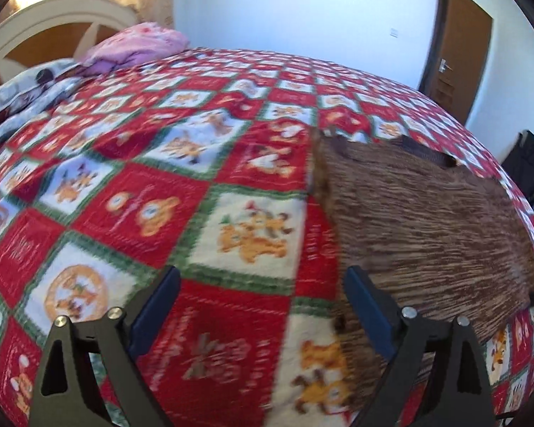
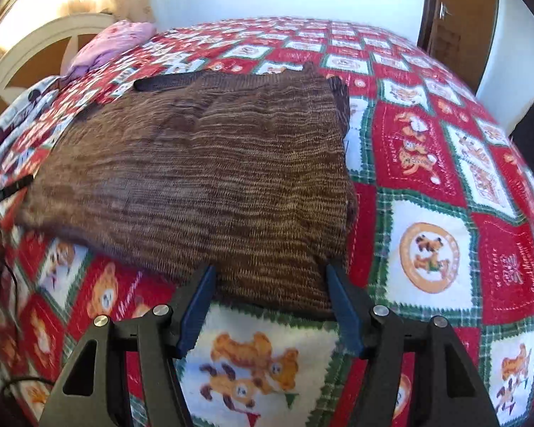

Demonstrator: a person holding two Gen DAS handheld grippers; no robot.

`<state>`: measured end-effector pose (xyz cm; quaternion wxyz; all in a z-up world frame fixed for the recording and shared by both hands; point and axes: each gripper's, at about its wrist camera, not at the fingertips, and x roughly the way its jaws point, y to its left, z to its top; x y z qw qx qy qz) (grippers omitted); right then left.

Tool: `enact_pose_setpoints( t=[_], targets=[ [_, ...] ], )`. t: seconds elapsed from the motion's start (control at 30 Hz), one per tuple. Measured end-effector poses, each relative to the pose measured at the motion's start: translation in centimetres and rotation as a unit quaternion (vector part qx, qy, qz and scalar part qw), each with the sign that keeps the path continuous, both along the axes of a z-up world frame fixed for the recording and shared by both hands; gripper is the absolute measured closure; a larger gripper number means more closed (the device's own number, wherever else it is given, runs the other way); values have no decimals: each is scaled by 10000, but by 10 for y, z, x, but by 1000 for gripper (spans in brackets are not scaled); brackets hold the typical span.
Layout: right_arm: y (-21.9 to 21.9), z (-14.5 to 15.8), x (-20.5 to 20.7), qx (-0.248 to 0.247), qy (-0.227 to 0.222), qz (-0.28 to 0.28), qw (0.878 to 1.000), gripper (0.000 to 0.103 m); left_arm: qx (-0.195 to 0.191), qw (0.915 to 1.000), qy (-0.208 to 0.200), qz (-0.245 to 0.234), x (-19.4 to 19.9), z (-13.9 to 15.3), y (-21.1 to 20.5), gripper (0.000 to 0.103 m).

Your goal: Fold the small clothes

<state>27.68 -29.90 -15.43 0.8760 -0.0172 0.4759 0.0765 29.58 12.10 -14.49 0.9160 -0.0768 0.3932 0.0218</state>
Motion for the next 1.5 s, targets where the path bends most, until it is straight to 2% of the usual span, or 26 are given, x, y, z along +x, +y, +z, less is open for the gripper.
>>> enact_pose_setpoints(
  t=[0.07,0.17,0.3,0.43,0.53,0.67,0.9,1.03,1.17,1.3,1.37,1.5],
  targets=[
    [2,4,-2,-53,35,-59,10000,38,-225,9997,68,83,0,-4,8,7],
    [3,15,-3,96,-157,-93,9998,38,-268,9994,92,185,2,-5,11,7],
    [17,31,1,89,-572,-180,9982,38,139,9998,106,127,2,-5,-1,7],
    [69,39,17,36,-688,361,9970,38,530,9986,59,-5,-1,-5,-11,7],
    [112,32,29,-20,-528,823,9952,38,560,9984,62,-21,-2,-5,-11,7],
    [138,7,40,140,-84,857,9962,38,437,9990,81,-39,-2,-7,-7,7],
    [141,-2,19,68,-145,739,9971,38,261,9996,94,-110,-1,-8,-4,7],
    [143,1,19,-41,-32,770,9970,38,226,9996,111,-153,-2,-7,-4,7],
    [152,11,7,-250,-207,945,9950,38,148,9995,105,-259,-9,0,4,7],
    [183,25,-10,-438,-648,1567,9845,38,261,9993,-47,-252,-20,9,27,7],
    [205,30,-21,-656,-977,1957,9736,38,249,9994,-82,-214,-22,13,40,7],
    [248,27,-31,-1065,-1302,2604,9507,38,166,9996,-179,-122,-26,21,65,7]
  ],
)
